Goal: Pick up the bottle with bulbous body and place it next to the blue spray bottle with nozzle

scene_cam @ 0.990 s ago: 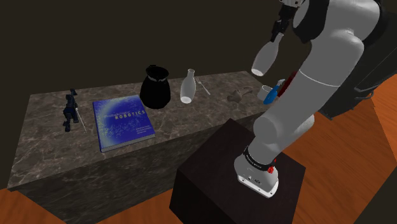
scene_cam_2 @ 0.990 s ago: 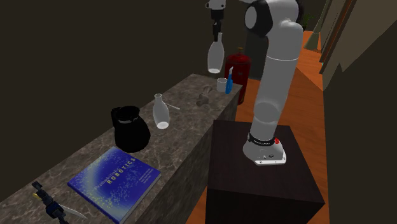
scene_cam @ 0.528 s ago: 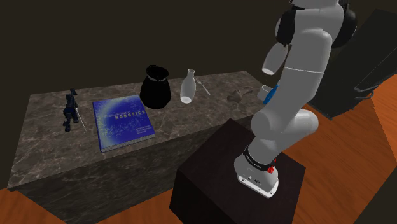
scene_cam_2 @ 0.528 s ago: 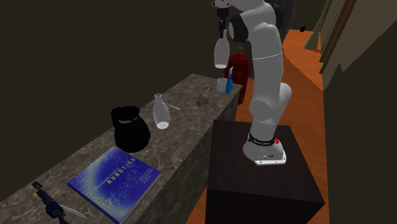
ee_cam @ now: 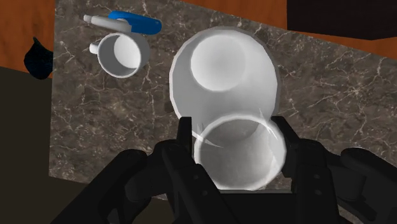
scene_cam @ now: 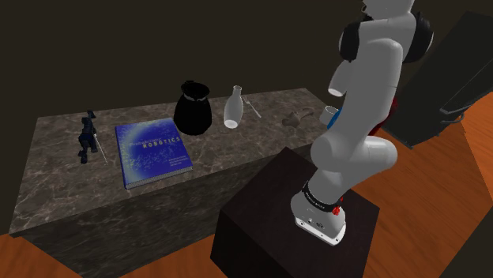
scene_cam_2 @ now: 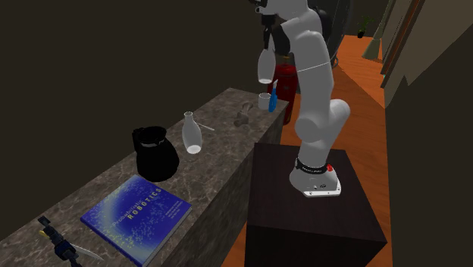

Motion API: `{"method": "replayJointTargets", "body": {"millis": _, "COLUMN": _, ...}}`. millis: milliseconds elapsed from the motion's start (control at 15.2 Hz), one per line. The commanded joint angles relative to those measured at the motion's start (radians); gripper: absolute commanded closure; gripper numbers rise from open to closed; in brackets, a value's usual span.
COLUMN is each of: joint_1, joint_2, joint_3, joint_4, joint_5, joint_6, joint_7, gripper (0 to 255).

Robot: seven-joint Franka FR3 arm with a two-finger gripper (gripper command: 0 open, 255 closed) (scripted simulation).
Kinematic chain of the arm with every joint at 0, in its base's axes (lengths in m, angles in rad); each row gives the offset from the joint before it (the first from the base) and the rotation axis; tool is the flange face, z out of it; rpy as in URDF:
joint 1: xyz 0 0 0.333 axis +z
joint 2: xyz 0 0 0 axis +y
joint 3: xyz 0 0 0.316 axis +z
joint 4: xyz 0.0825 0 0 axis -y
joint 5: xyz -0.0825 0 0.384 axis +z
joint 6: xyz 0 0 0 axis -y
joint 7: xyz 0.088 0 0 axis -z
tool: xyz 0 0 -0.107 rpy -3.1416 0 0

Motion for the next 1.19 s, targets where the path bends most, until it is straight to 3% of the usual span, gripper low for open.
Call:
{"method": "replayJointTargets", "body": {"millis": 0, "joint_1": 0.019, "joint_2": -0.017, "joint_3": -0.003, "joint_4": -0.056, "joint_5": -0.011, "joint_6": 0.039, "joint_7": -0.001, "gripper": 255}}
{"method": "replayJointTargets", "body": {"millis": 1122, "joint_1": 0.096, "joint_2": -0.068, "joint_3": -0.005, "joint_4": -0.365, "joint_5": -0.039, "joint_6": 0.298, "joint_7": -0.001, "gripper": 255}}
